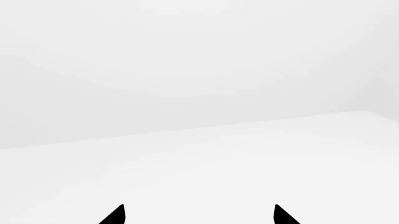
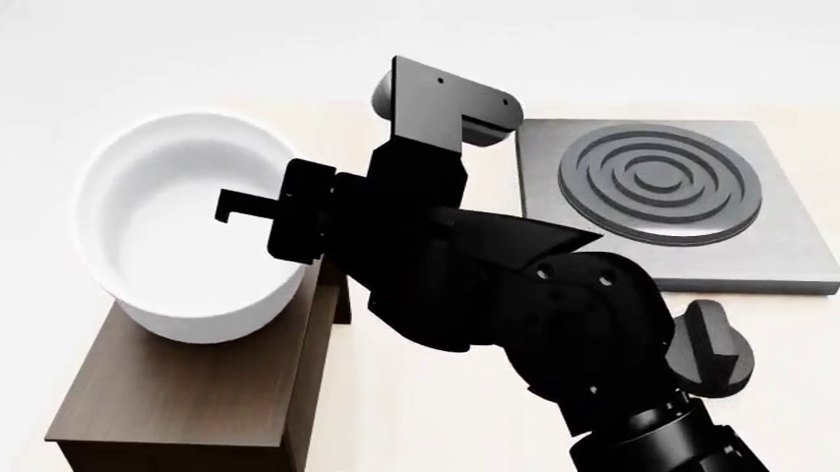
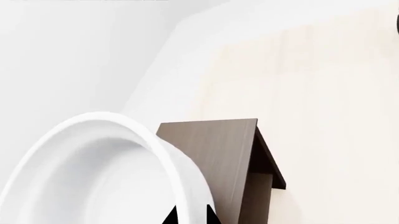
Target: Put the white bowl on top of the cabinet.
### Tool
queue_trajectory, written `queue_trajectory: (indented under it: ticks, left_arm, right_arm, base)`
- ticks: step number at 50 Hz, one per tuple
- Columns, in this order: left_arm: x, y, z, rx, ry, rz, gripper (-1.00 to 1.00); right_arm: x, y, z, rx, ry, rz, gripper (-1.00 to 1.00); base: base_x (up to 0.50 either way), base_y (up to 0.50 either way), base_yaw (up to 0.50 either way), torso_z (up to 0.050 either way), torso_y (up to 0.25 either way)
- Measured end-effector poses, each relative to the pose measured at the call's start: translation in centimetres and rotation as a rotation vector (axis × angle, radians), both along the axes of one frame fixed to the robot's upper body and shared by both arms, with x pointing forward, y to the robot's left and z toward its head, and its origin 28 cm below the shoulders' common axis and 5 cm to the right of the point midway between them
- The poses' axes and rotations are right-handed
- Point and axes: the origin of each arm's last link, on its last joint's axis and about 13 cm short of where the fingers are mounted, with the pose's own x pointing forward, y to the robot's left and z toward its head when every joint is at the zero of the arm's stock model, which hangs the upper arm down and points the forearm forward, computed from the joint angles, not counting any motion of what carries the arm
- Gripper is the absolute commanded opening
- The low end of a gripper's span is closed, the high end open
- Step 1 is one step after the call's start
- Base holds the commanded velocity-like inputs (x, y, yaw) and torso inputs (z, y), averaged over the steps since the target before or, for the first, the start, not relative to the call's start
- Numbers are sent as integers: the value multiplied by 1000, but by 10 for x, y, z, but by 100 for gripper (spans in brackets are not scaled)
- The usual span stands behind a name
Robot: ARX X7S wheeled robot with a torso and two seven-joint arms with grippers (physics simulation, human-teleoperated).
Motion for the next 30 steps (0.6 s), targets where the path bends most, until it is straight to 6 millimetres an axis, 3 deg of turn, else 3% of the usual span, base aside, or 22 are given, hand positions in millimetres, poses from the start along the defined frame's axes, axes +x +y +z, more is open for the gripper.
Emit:
queue_trajectory:
  ticks: [2,3,30]
  left_arm:
    - [0,0,0,0,0,0,100]
    - [0,0,0,0,0,0,100]
    - [1,0,1,2,0,-2,100]
  right_arm:
    - [0,0,0,1,0,-1,-100]
    - [0,0,0,2,0,-1,100]
    - [2,-2,5,22,-14,-22,100]
  base:
    - [0,0,0,0,0]
    - [0,0,0,0,0]
    - [0,0,0,0,0]
